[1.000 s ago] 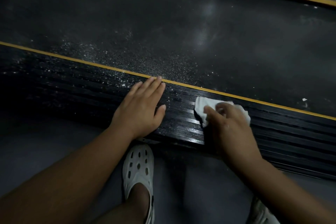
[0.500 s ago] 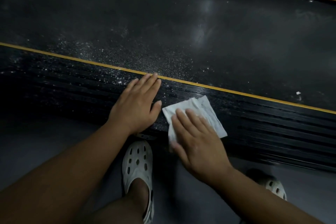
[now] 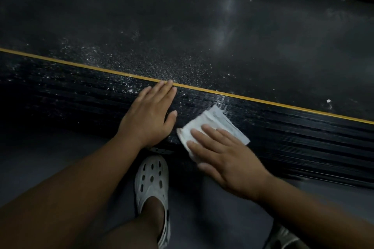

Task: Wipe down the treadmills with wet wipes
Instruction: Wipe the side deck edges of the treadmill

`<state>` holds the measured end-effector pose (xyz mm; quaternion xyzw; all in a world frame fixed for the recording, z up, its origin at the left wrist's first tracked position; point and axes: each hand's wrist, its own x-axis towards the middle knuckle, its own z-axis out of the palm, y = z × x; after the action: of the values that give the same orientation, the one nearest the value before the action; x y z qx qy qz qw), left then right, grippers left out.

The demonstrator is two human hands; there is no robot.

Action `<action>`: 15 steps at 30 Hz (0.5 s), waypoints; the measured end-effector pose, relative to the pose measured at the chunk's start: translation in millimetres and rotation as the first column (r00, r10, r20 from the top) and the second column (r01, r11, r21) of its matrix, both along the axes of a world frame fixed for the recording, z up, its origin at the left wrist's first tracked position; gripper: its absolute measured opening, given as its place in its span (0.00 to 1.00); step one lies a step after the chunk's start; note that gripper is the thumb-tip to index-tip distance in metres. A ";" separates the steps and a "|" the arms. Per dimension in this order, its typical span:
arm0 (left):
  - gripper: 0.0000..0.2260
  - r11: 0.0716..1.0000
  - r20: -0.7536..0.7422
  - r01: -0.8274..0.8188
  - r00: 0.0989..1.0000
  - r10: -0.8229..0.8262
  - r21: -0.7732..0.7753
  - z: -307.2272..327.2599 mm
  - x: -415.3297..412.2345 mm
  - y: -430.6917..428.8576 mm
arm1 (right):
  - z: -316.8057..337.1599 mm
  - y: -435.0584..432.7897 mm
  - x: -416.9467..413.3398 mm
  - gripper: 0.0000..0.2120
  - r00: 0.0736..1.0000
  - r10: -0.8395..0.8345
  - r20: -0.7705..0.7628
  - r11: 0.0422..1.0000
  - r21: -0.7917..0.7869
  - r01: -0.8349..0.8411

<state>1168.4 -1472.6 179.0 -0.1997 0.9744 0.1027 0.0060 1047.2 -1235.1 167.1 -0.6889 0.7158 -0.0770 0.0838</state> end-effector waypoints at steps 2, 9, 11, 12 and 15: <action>0.32 1.000 0.005 0.000 1.000 0.000 0.007 -0.6 0.1 0.0 | 0.6 30.7 -27.6 0.25 0.998 0.050 -0.039 0.999 0.011 -0.050; 0.34 1.000 0.002 -0.001 1.000 0.001 0.002 0.2 0.4 0.6 | 3.7 -11.4 1.6 0.25 1.000 -0.006 0.025 1.000 -0.029 0.007; 0.34 1.000 0.001 -0.001 1.000 0.001 0.003 0.7 0.2 0.2 | 3.2 -5.5 -11.4 0.24 0.998 0.052 0.024 0.999 -0.016 -0.052; 0.34 1.000 0.007 0.000 1.000 0.000 0.003 0.5 0.5 -0.3 | 1.9 5.8 -23.7 0.24 0.997 0.075 0.014 0.997 -0.014 -0.075; 0.33 1.000 0.006 -0.002 1.000 0.002 0.004 -0.6 0.9 0.3 | 1.7 35.1 -50.1 0.23 0.997 0.077 -0.009 0.997 -0.014 -0.078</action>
<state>1169.3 -1472.3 178.3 -0.2010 0.9740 0.1040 0.0093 997.1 -1200.1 168.8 -0.7171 0.6884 -0.0760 0.0786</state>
